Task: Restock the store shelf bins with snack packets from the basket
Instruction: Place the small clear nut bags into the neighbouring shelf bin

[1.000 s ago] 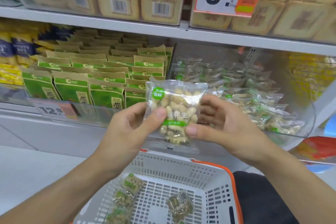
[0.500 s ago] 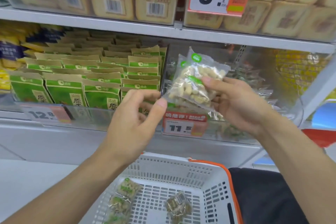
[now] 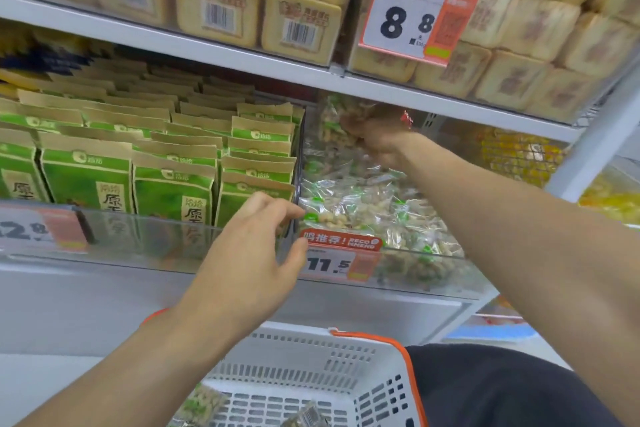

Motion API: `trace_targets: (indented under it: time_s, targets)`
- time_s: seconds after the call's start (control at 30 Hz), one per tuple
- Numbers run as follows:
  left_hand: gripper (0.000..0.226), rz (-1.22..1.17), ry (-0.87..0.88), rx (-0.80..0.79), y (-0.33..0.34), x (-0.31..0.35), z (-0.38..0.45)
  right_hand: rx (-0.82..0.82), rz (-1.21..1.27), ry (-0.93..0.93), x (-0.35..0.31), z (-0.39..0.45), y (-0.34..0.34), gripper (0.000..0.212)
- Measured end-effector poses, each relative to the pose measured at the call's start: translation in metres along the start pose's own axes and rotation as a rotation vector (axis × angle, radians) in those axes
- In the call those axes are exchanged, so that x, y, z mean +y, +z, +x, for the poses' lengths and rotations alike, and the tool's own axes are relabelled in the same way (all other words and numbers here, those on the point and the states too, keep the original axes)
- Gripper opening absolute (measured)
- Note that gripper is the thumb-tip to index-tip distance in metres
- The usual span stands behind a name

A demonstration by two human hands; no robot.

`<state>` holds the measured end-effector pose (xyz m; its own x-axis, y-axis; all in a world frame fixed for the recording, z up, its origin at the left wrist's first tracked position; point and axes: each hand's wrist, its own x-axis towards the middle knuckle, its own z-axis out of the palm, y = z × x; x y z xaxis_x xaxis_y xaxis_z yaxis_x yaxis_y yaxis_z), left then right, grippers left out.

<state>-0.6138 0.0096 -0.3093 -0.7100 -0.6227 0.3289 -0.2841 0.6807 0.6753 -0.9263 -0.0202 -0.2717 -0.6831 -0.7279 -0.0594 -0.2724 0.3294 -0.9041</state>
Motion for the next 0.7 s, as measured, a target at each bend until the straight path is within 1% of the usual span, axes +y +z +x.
trace_targets:
  time_s: [0.03, 0.1, 0.13, 0.2, 0.27, 0.3, 0.33, 0.4, 0.47, 0.53, 0.57, 0.63, 0.67, 0.7]
  targets:
    - [0.032, 0.001, 0.004, 0.003, 0.001, -0.001, 0.001, 0.005, -0.059, -0.033, 0.008, 0.015, -0.004, 0.086]
    - [0.031, -0.006, 0.009, 0.015, 0.003, -0.001, 0.002, 0.019, -0.227, -0.062, 0.02, 0.039, -0.009, 0.109]
    - [0.031, -0.008, 0.011, 0.017, 0.003, -0.002, 0.002, 0.019, -0.267, -0.062, 0.024, 0.044, -0.011, 0.113]
    - [0.03, -0.01, 0.012, 0.013, 0.003, -0.005, 0.002, -0.03, -0.256, -0.06, 0.034, 0.067, -0.016, 0.123]
    - [0.03, -0.016, 0.005, 0.002, 0.003, -0.006, 0.001, -0.072, -0.268, -0.046, 0.017, 0.049, -0.01, 0.139]
    - [0.029, -0.013, 0.0, -0.004, 0.002, -0.006, 0.0, -0.073, -0.292, -0.056, 0.008, 0.039, -0.008, 0.138]
    - [0.029, -0.01, -0.005, -0.006, 0.002, -0.005, -0.001, -0.099, -0.295, -0.054, 0.004, 0.034, -0.007, 0.127]
    - [0.029, -0.01, -0.019, -0.002, 0.002, -0.002, -0.001, -0.108, -0.267, -0.045, -0.006, 0.02, -0.002, 0.099]
    - [0.028, -0.01, -0.034, 0.005, 0.004, 0.001, 0.0, -0.121, -0.232, -0.005, -0.012, 0.008, 0.006, 0.089]
    - [0.027, -0.011, -0.044, 0.011, 0.004, 0.003, 0.0, -0.07, -0.244, 0.003, -0.017, -0.001, 0.016, 0.073]
    - [0.026, -0.014, -0.048, 0.015, 0.004, 0.003, 0.0, 0.018, -0.277, 0.002, -0.016, -0.003, 0.022, 0.066]
    - [0.025, -0.02, -0.05, 0.021, 0.004, 0.003, 0.0, 0.283, -0.407, -0.026, -0.011, -0.005, 0.031, 0.061]
    - [0.024, -0.021, -0.049, 0.021, 0.004, 0.003, 0.0, 0.382, -0.46, -0.049, -0.011, -0.008, 0.035, 0.056]
    - [0.024, -0.024, -0.048, 0.022, 0.004, 0.003, 0.0, 0.424, -0.497, -0.065, -0.01, -0.009, 0.037, 0.047]
